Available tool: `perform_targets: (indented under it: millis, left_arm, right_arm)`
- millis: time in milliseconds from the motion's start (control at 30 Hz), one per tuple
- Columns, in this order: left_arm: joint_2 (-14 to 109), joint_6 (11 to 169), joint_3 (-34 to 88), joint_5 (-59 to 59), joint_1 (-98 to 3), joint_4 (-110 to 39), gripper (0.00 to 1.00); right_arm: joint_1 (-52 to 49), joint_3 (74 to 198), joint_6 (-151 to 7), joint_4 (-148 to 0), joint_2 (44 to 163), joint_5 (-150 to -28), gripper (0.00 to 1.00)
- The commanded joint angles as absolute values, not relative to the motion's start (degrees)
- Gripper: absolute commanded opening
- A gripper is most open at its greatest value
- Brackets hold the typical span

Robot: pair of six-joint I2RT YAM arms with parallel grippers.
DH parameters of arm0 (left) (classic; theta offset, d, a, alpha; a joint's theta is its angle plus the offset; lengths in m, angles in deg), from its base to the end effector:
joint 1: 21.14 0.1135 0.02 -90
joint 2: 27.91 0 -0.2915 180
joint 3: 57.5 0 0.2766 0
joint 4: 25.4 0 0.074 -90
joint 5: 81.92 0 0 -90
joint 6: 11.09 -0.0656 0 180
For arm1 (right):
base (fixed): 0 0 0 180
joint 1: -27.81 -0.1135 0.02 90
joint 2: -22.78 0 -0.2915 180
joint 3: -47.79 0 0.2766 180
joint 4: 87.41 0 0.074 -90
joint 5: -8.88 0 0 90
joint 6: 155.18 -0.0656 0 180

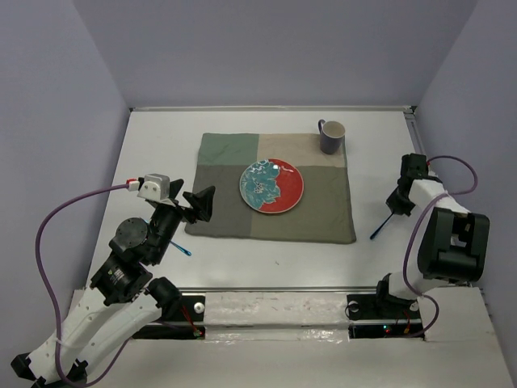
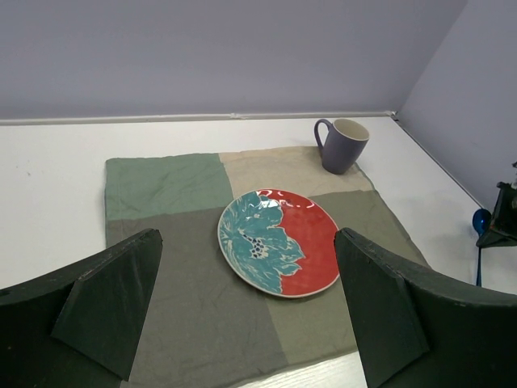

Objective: Set the dinner table for one person

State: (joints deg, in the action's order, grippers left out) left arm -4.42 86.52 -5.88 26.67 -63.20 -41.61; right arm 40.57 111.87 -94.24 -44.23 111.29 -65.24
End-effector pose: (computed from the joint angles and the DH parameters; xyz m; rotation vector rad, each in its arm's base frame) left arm 0.1104 -0.0714 0.3882 0.1410 1.3847 -0.5040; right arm 0.3047 -0.0874 0.1637 1.0340 2.4975 -0.2972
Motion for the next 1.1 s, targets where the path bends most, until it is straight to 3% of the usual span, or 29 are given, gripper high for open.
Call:
perform_targets:
  millis: [0,100,200,267,500,833,1067]
  left_arm:
    - [-4.71,85.24,-6.03,27.68,-63.50,-39.16,0.99]
    - [-4.62,85.32,-6.12,27.77,-63.41,-39.07,0.99]
    - [-4.36,85.32,-6.12,27.68,-63.32,-38.99,0.99]
    - [-4.09,85.32,-6.12,27.68,-63.15,-38.99,0.99]
    - [-2.95,85.41,-6.30,27.50,-62.62,-38.99,0.99]
    - [-1.98,85.41,-6.38,27.77,-61.65,-38.99,0.99]
    - [-1.37,85.50,-6.38,27.15,-61.04,-38.72,0.99]
  right_arm:
    - [40.91,115.67,-91.56,-43.95,104.61,-62.13,0.00]
    - [38.90,118.66,-89.97,-42.99,100.39,-65.11,0.00]
    - [30.74,121.48,-87.69,-42.11,99.59,-66.61,0.00]
    - [23.18,125.08,-86.28,-41.05,102.13,-67.05,0.00]
    - [10.78,134.75,-85.40,-41.22,112.84,-73.72,0.00]
    - [8.92,143.37,-84.61,-43.77,128.05,-75.84,0.00]
    - [8.92,142.85,-85.84,-44.39,131.76,-73.82,0.00]
